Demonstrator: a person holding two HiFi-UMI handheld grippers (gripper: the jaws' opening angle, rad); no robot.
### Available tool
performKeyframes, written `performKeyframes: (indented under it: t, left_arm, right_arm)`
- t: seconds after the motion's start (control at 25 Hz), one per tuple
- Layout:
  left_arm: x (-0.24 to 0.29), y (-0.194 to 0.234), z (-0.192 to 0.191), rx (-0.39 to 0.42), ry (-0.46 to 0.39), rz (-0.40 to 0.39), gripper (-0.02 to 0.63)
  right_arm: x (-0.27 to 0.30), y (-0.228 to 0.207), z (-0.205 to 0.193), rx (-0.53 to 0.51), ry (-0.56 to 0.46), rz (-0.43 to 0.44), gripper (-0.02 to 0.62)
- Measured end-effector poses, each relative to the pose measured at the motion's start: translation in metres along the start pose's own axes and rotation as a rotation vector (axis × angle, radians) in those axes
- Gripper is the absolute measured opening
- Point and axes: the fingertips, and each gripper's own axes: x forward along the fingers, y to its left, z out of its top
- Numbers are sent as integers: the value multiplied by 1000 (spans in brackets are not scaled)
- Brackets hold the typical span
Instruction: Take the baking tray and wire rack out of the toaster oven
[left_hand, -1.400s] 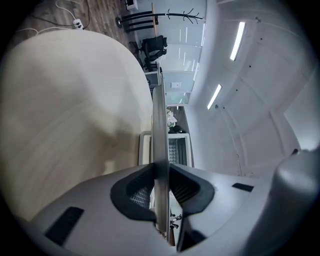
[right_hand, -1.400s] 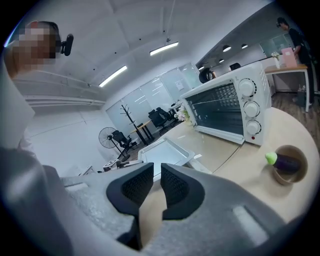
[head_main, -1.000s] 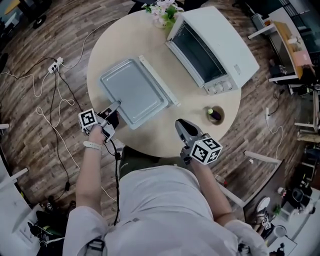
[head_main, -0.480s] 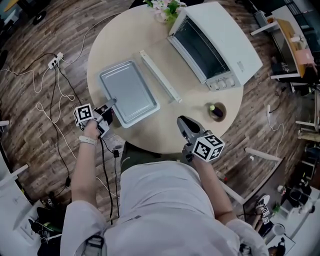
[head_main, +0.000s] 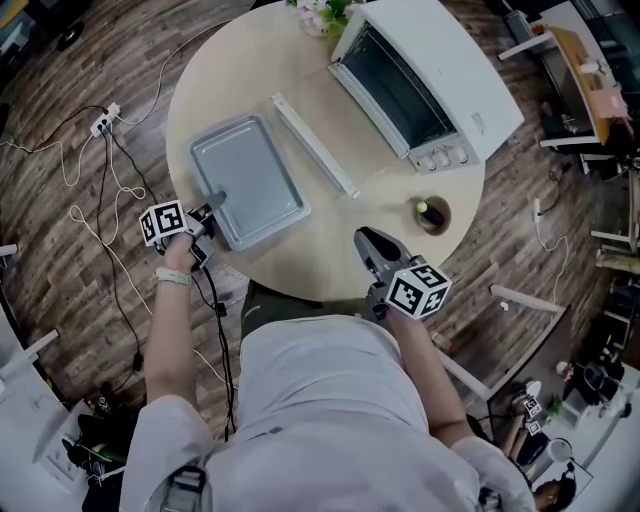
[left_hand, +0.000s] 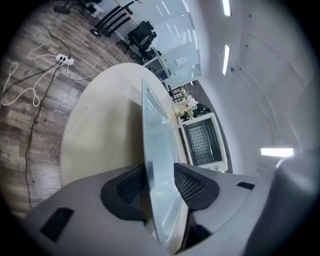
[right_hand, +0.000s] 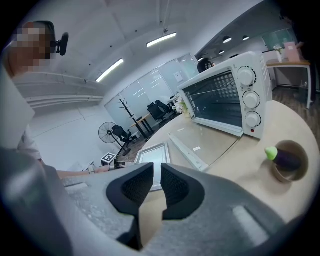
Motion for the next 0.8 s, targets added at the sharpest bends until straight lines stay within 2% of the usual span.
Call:
performKeyframes:
  t: [0.08,0.24,0.6,0.72,0.8]
  left_arm:
    - [1,5,0,59,15,70,205]
    - [1,12,0,161,25,187,249]
    - [-6,26,1,355,48,383,267]
    - [-12,31,12,460,-2,496,278]
    - [-14,30,19,497,-29,530,278]
  right_arm:
    - [-2,-4,1,4,-3,-5,49]
    - [-4,-9,0,16,-6,-6,49]
    - [-4,-9,-2,21,-4,-6,49]
    - [-1,-12,0,24,0,-6,49]
    - [-1,-13,1,26,0,-6,49]
